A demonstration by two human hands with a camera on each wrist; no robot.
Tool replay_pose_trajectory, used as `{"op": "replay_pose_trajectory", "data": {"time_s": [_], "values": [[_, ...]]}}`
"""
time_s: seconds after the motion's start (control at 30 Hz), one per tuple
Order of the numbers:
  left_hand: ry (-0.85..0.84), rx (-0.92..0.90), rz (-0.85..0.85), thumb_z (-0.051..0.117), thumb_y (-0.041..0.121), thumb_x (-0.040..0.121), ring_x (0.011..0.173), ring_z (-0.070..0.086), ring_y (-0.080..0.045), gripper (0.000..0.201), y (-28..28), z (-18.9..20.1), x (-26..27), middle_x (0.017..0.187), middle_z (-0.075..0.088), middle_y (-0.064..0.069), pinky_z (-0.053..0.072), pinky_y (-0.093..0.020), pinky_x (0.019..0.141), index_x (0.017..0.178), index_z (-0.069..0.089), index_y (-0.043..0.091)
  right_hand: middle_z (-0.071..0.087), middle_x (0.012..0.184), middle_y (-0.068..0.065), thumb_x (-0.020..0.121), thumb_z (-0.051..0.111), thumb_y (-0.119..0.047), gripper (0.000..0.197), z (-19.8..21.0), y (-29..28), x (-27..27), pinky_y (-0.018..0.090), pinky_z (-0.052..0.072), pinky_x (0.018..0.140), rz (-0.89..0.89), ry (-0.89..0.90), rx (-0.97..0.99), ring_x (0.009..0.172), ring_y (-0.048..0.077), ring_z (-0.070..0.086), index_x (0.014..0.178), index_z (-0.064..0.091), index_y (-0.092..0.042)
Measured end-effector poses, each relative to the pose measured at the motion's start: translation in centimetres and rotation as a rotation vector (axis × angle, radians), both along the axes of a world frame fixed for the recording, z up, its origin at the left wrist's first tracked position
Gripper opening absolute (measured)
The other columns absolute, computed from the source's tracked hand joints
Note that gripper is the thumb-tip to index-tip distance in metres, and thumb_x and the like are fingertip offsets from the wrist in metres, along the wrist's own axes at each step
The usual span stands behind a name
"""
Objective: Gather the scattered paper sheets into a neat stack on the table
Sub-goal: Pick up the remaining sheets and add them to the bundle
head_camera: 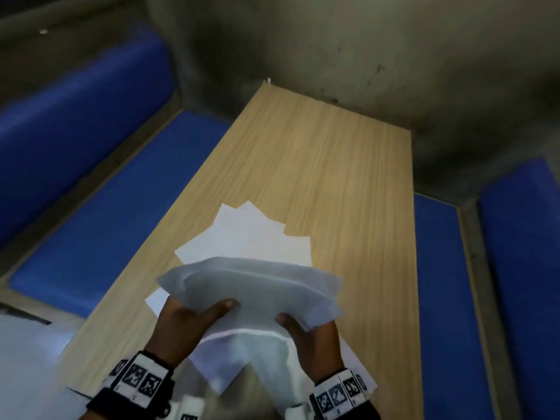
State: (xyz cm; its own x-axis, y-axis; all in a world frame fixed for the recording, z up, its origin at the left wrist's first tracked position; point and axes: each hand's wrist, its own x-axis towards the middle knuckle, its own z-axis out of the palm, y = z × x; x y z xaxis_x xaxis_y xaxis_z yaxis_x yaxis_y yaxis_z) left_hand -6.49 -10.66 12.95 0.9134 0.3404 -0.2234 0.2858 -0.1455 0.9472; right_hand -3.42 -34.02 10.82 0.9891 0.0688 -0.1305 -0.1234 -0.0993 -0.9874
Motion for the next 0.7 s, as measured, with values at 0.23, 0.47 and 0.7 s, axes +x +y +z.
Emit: {"op": "replay_pose_trajectory", "data": {"time_s": [0.23, 0.47, 0.7], "values": [[0.048, -0.096, -0.079, 0.094, 0.011, 0.060, 0.086, 0.075, -0.005, 0.045, 0.6, -2.0, 0.4, 0.094, 0.080, 0.012, 0.058, -0.029, 0.077, 0.099, 0.075, 0.024, 0.072, 0.105, -0.004, 0.063, 0.091, -0.004, 0.056, -1.1, -1.0, 1.2, 0.036, 0.058, 0.086, 0.025, -0.057, -0.083, 0.100, 0.016, 0.069, 0.111, 0.064, -0.010], [0.079, -0.105, -0.003, 0.091, 0.016, 0.069, 0.075, 0.072, 0.002, 0.030, 0.0, -1.4, 0.2, 0.079, 0.076, 0.024, 0.054, -0.018, 0.064, 0.088, 0.071, 0.028, 0.076, 0.098, -0.010, 0.080, 0.080, -0.014, 0.025, -0.3, 0.3, 1.0, 0.022, 0.055, 0.084, 0.028, -0.063, -0.078, 0.095, 0.005, 0.070, 0.103, 0.072, -0.014], [0.132, -0.166, -0.020, 0.088, 0.012, 0.071, 0.076, 0.073, 0.001, 0.027, 0.2, -3.2, -1.5, 0.077, 0.077, 0.023, 0.051, -0.009, 0.060, 0.090, 0.073, 0.023, 0.075, 0.103, -0.018, 0.083, 0.077, -0.016, 0.025, -1.8, 0.6, -0.5, 0.020, 0.054, 0.088, 0.037, -0.034, -0.152, 0.100, -0.001, 0.068, 0.104, 0.071, -0.029]]}}
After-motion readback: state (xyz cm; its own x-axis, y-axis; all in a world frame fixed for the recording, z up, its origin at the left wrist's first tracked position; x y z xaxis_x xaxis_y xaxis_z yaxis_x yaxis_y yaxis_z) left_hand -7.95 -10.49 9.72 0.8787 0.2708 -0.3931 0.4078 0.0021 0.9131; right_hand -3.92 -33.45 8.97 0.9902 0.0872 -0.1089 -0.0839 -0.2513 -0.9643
